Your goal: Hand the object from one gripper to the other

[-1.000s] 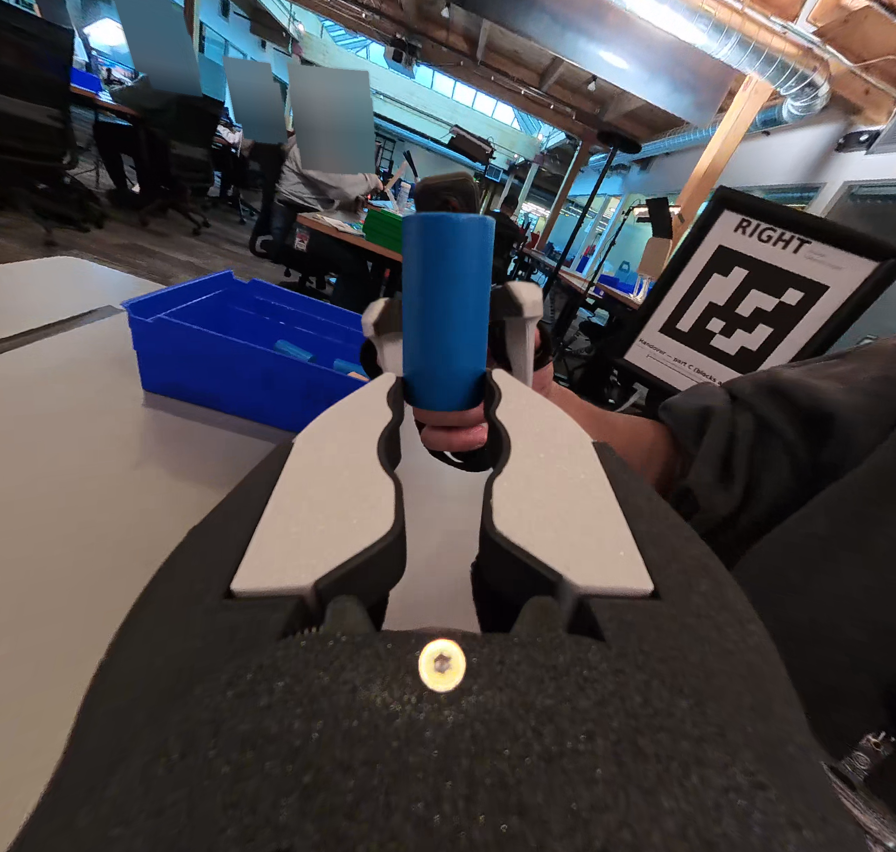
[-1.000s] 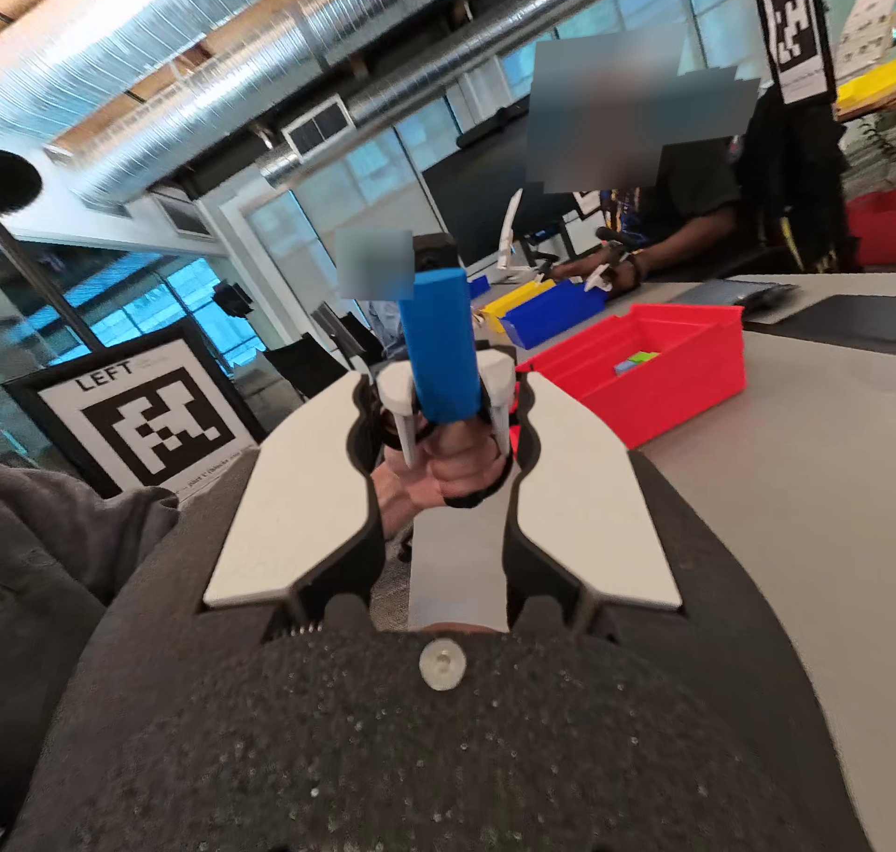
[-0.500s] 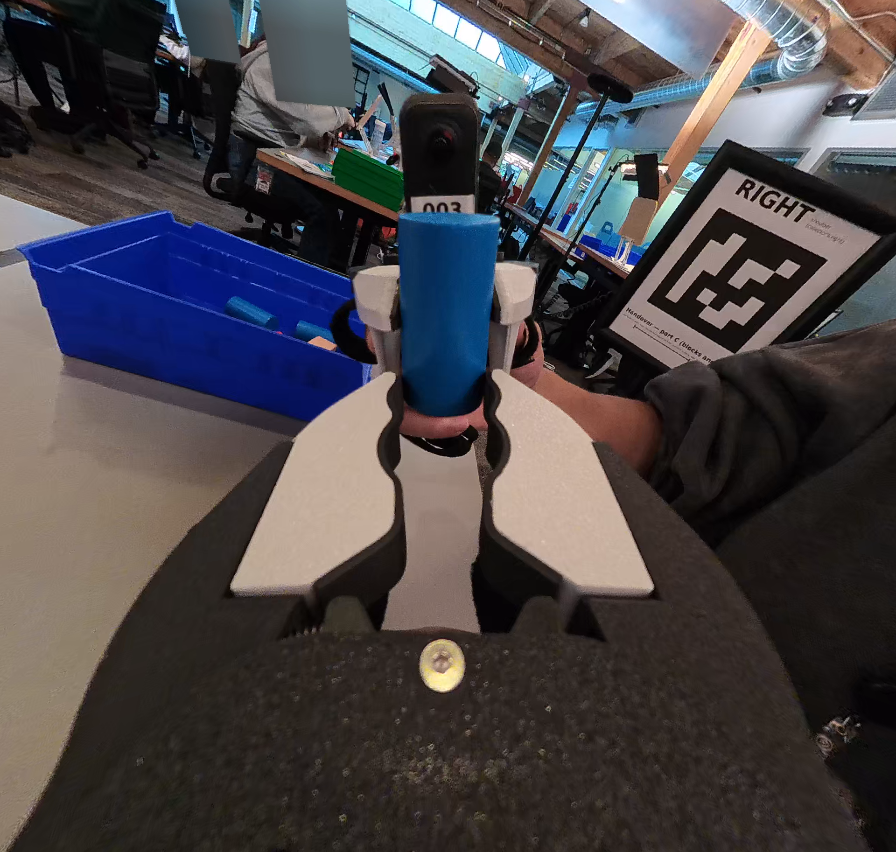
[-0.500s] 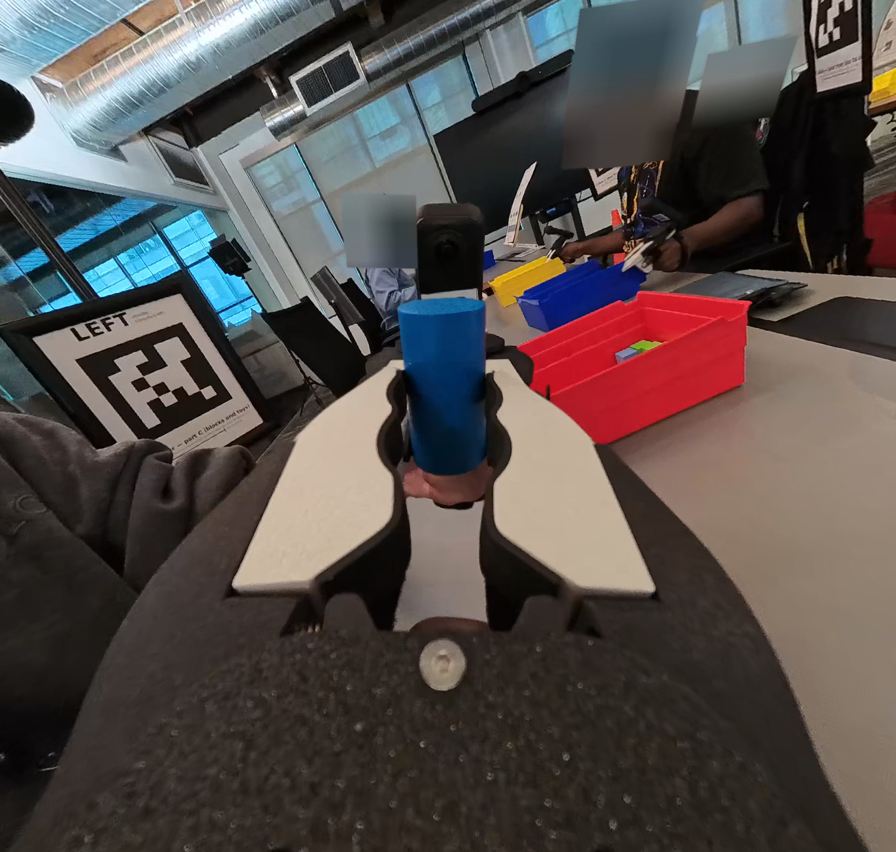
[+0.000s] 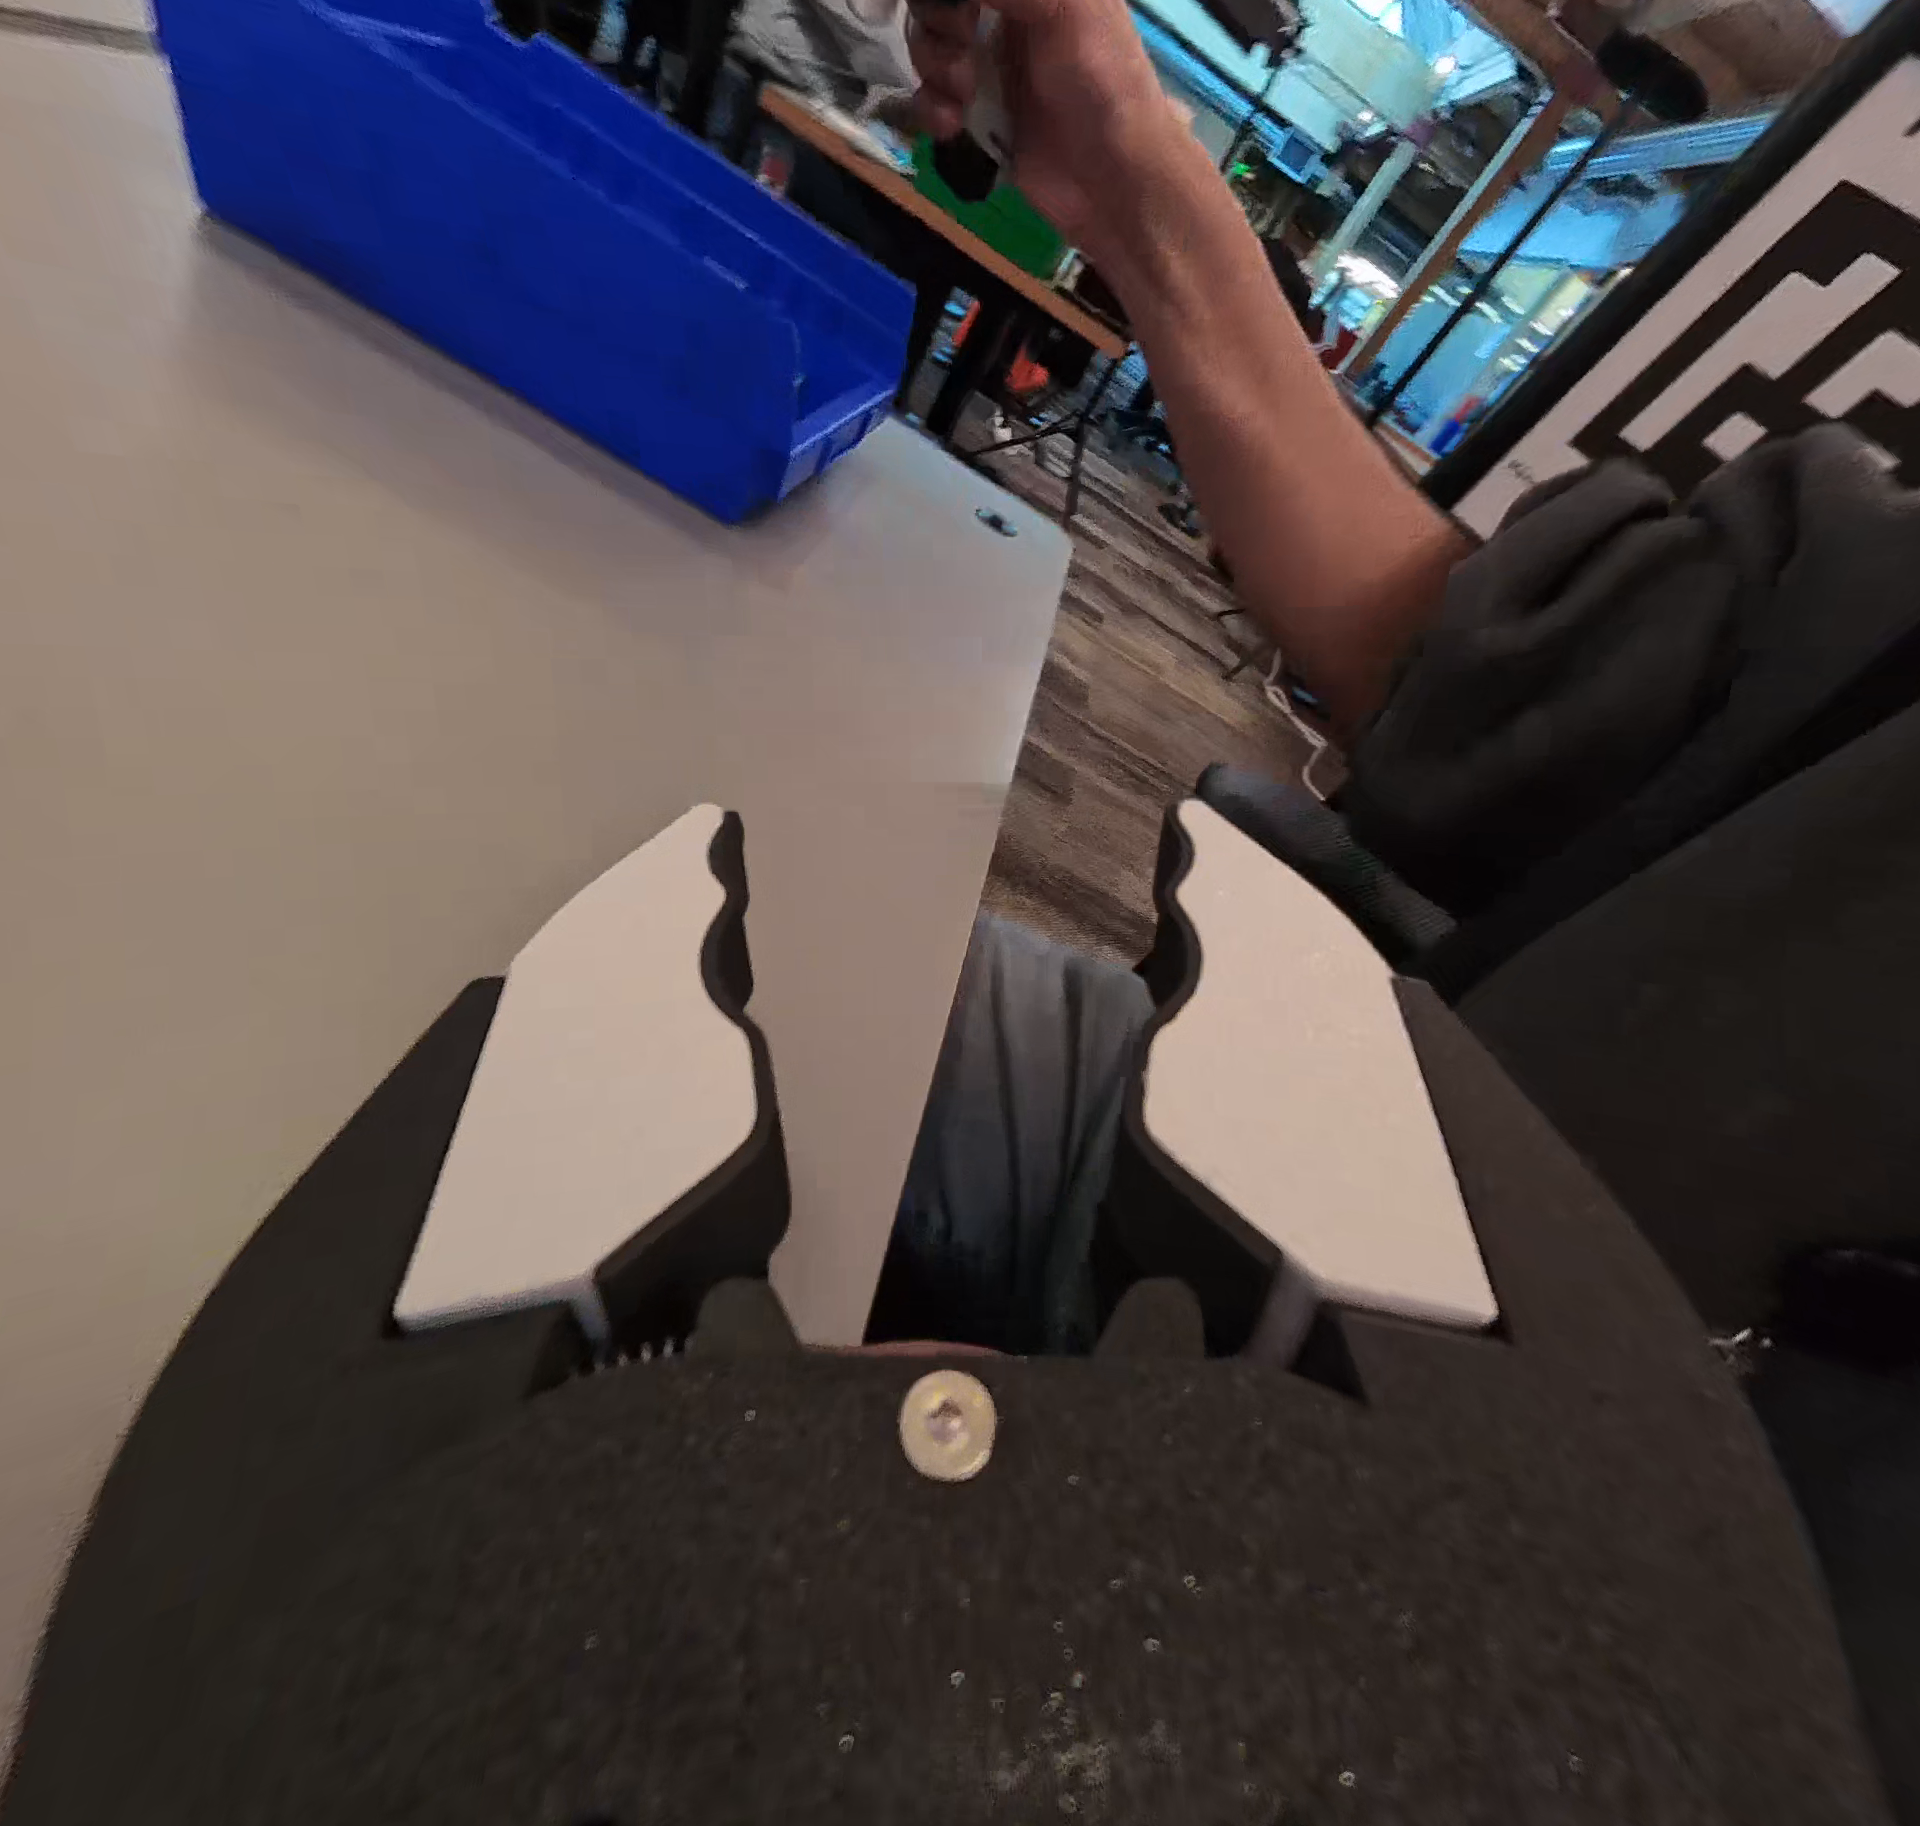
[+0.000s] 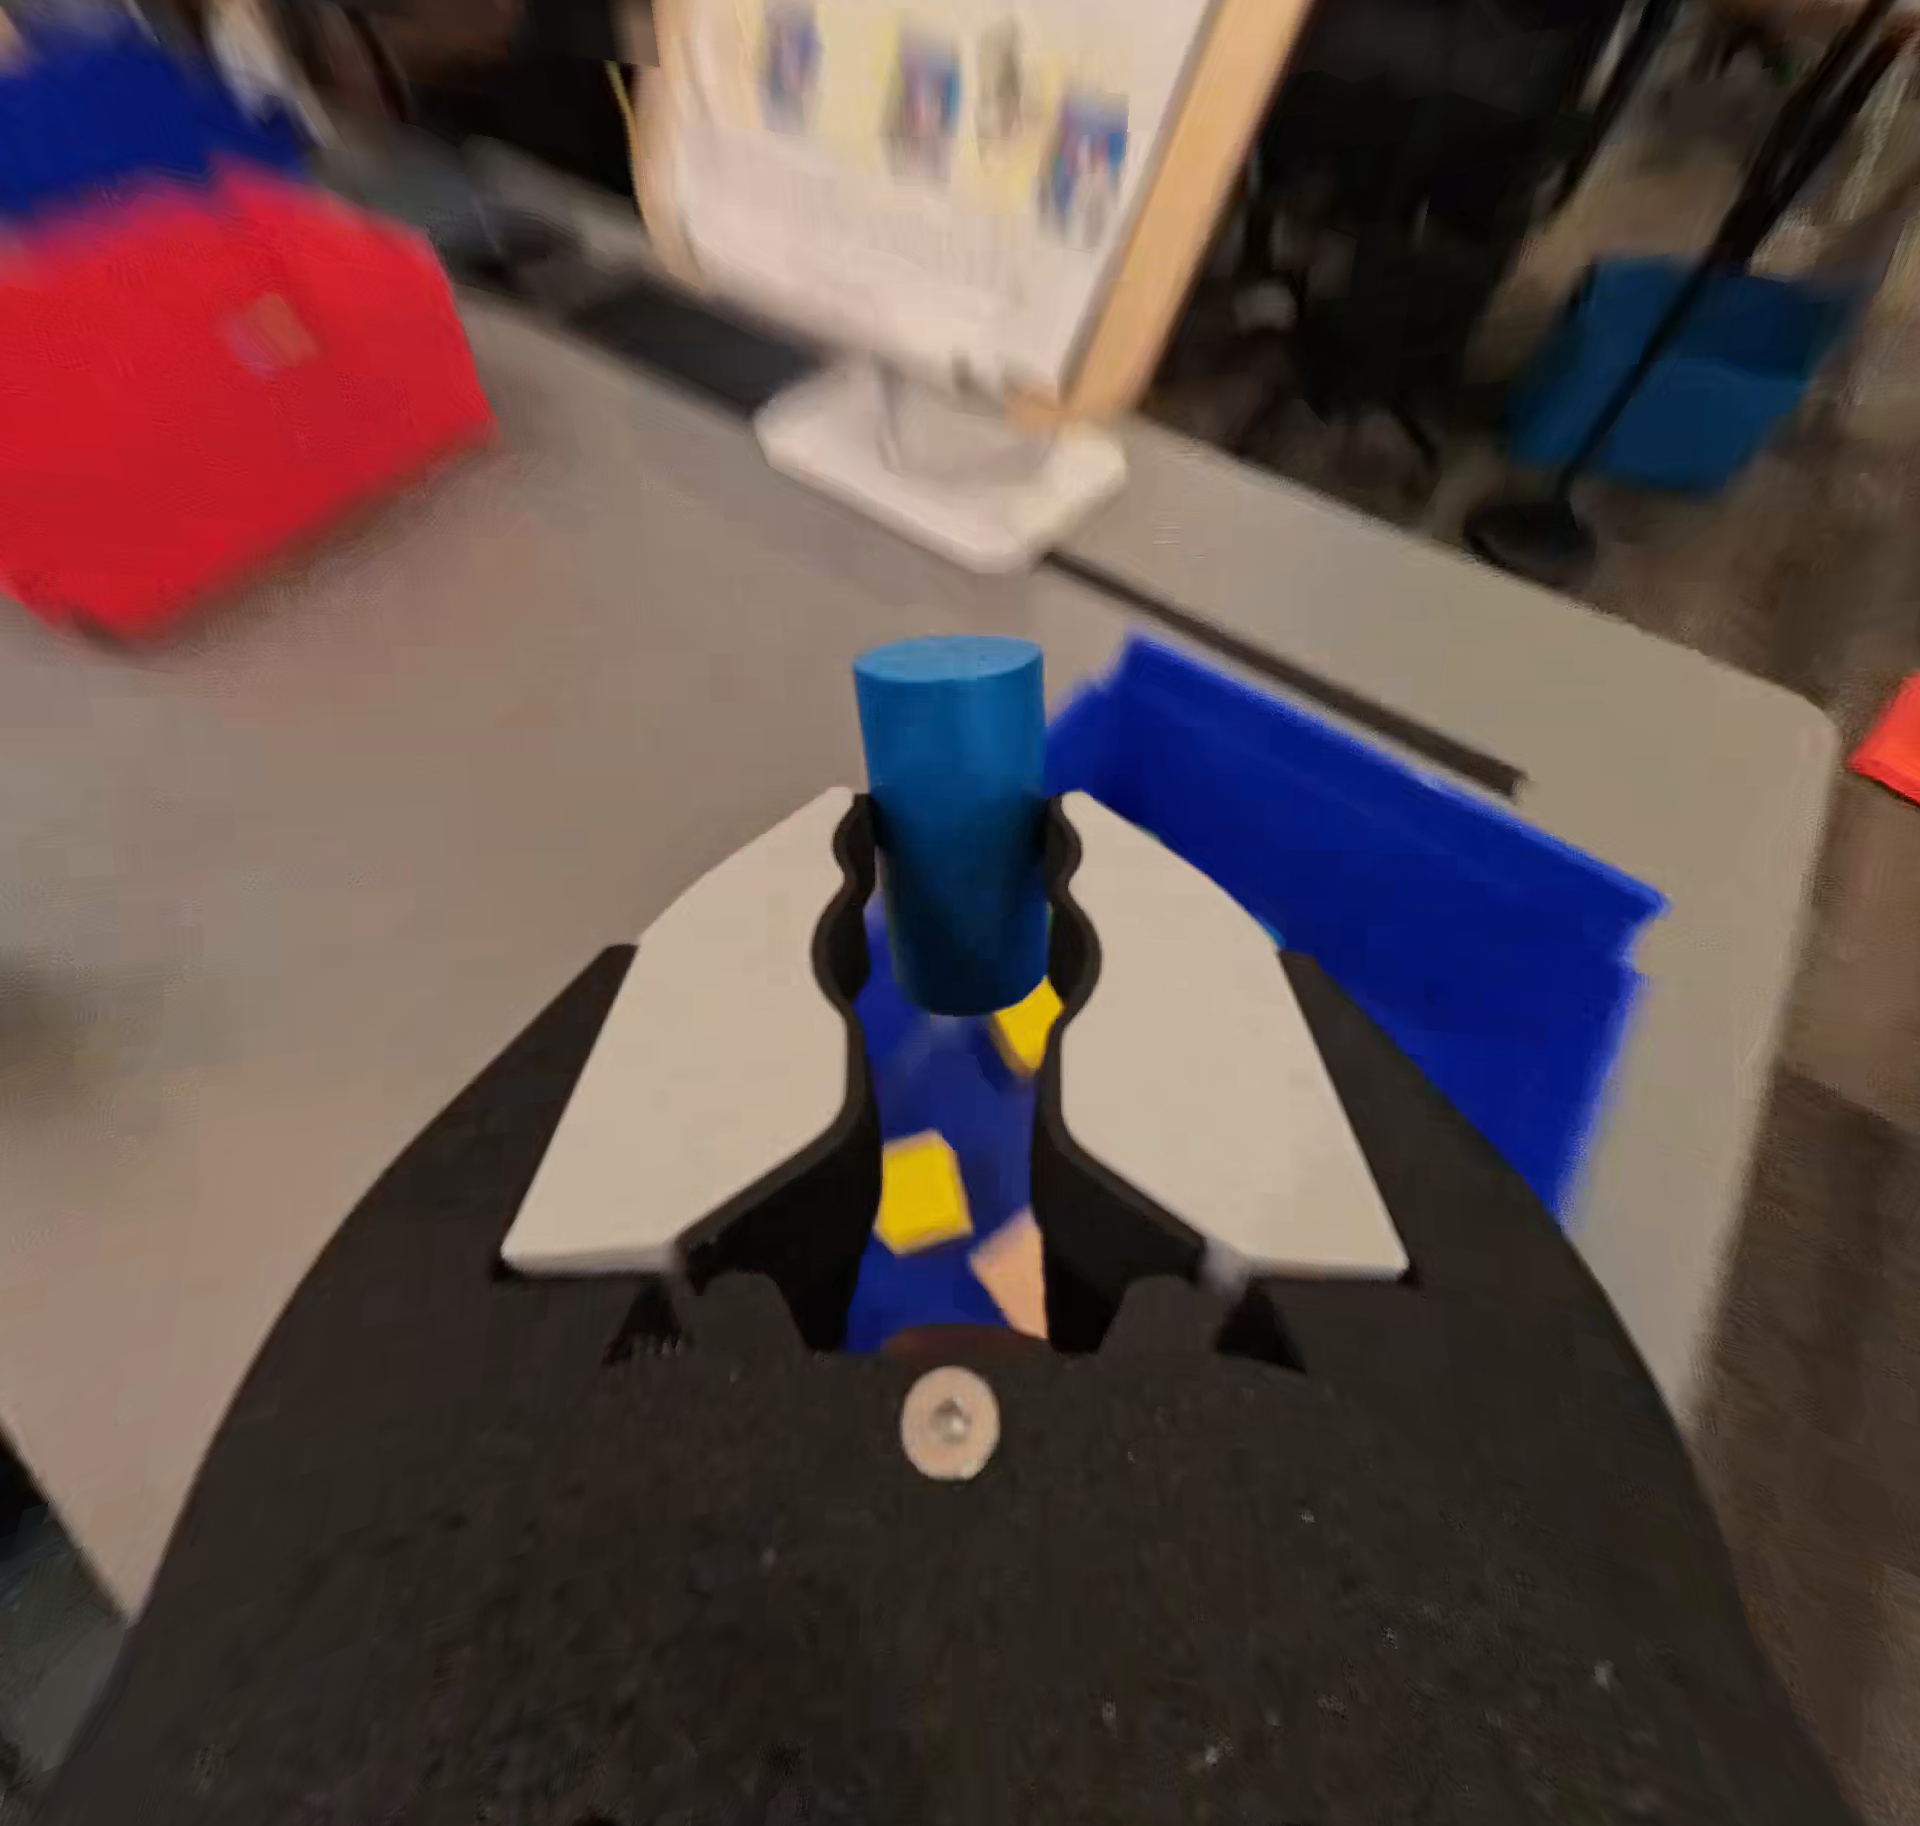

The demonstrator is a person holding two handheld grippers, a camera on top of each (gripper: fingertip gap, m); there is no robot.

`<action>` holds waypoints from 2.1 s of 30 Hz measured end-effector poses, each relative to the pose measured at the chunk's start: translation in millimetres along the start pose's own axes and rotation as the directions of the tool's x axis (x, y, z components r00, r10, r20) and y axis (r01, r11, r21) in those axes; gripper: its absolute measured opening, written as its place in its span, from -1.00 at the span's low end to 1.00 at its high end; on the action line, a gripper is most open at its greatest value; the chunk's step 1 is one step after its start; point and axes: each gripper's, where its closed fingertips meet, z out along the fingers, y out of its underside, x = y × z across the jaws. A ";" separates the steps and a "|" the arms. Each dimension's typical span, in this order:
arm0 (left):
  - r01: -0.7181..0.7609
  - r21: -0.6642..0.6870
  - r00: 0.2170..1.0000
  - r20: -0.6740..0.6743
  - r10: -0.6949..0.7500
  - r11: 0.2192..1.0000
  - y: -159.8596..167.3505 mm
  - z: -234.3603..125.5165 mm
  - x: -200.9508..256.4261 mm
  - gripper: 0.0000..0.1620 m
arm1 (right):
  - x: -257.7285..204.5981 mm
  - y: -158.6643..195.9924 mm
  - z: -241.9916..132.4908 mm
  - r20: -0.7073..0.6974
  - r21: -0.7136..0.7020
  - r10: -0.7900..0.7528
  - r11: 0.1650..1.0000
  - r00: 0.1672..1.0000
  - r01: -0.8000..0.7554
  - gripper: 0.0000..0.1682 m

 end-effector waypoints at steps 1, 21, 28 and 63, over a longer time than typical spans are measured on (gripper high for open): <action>0.006 -0.002 1.000 0.025 -0.006 1.000 4.8 -4.5 -3.1 -0.10 | 10.3 24.3 9.4 0.012 -0.105 -0.059 0.993 0.998 0.060 -0.63; 0.039 0.062 0.995 0.090 -0.045 0.997 3.6 -18.5 -24.7 -0.21 | 11.0 188.3 80.0 0.505 -0.655 -0.081 0.612 0.859 0.442 -0.62; 0.033 0.068 0.994 0.104 -0.040 0.997 1.9 -20.5 -25.7 -0.21 | 8.3 170.1 74.3 0.451 -0.599 -0.161 0.674 0.878 0.432 -0.51; 0.704 -0.038 0.237 0.954 -0.184 0.709 -98.6 -233.2 -370.0 -0.32 | -232.9 127.2 -0.1 0.353 0.208 0.224 0.928 0.908 -0.310 -0.41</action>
